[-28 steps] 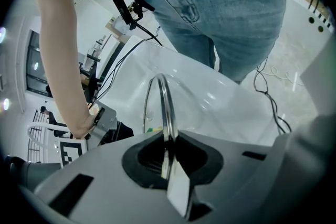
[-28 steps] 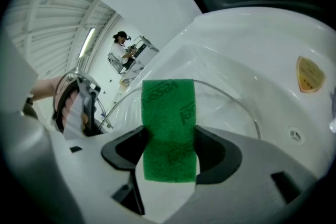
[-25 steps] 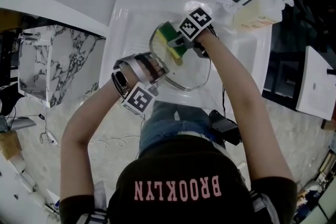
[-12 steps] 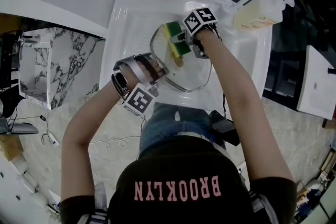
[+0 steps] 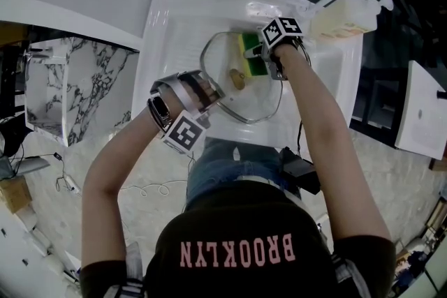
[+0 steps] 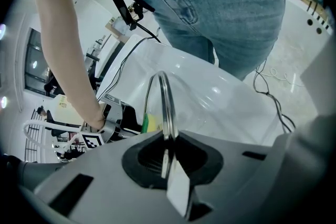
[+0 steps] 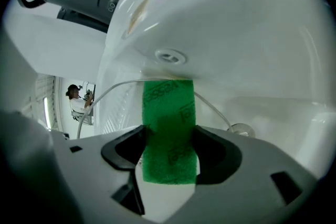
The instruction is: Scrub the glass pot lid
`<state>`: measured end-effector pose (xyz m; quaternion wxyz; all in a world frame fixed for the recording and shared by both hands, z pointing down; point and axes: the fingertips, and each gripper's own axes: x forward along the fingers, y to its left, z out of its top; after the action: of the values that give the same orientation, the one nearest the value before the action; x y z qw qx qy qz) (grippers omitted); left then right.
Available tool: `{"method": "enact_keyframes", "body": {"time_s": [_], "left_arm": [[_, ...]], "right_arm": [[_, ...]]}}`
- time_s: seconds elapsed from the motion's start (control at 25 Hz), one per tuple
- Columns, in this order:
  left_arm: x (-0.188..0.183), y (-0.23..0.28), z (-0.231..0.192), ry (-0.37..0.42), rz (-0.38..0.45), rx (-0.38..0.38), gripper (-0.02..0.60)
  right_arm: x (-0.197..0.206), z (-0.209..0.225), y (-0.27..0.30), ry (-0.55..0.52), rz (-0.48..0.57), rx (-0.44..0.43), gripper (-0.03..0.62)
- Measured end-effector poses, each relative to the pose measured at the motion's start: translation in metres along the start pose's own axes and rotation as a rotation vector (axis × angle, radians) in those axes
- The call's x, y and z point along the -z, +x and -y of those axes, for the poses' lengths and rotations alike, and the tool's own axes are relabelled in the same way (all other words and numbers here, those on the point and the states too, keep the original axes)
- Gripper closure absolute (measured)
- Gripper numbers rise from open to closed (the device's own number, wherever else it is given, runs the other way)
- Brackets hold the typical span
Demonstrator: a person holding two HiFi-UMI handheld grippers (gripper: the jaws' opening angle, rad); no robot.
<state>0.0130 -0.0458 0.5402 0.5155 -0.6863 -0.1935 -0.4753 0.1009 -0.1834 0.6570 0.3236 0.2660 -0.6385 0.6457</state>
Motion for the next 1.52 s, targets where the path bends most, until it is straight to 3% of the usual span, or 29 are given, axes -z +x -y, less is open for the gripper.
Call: {"method": "enact_keyframes", "body": {"time_s": [0.08,0.28,0.44,0.52,0.68,0.84,0.96,1.2,1.52], "left_arm": [[0.0,0.001,0.0,0.001,0.002,0.005,0.549],[-0.012,-0.001,-0.003,-0.113,0.075,-0.012,0.549],[-0.011,-0.001,-0.004,-0.097,0.068,-0.018,0.549],[-0.006,0.0,0.0,-0.05,0.04,0.0,0.549],[-0.001,0.003,0.005,-0.005,0.014,0.02,0.549],[-0.003,0.005,0.007,-0.003,0.013,0.026,0.549],[0.0,0.008,0.007,0.03,-0.009,0.027,0.549],[0.0,0.009,0.007,0.024,-0.014,0.038,0.549],[-0.003,0.01,0.008,0.006,-0.002,0.059,0.549]], "right_arm": [[0.006,0.008,-0.001,-0.018,-0.025,0.03,0.321],[0.027,0.034,-0.007,-0.109,-0.098,0.13,0.321],[0.044,0.048,-0.015,-0.121,-0.08,0.152,0.321],[0.051,0.052,-0.021,-0.126,-0.047,0.151,0.321],[0.056,0.047,-0.041,-0.146,0.06,0.124,0.321],[0.06,0.028,-0.065,-0.252,0.18,0.112,0.321],[0.058,0.012,-0.089,-0.318,0.329,0.125,0.321],[0.061,-0.028,-0.129,-0.407,0.588,0.125,0.321],[0.081,-0.056,-0.159,-0.379,0.834,0.243,0.321]]}}
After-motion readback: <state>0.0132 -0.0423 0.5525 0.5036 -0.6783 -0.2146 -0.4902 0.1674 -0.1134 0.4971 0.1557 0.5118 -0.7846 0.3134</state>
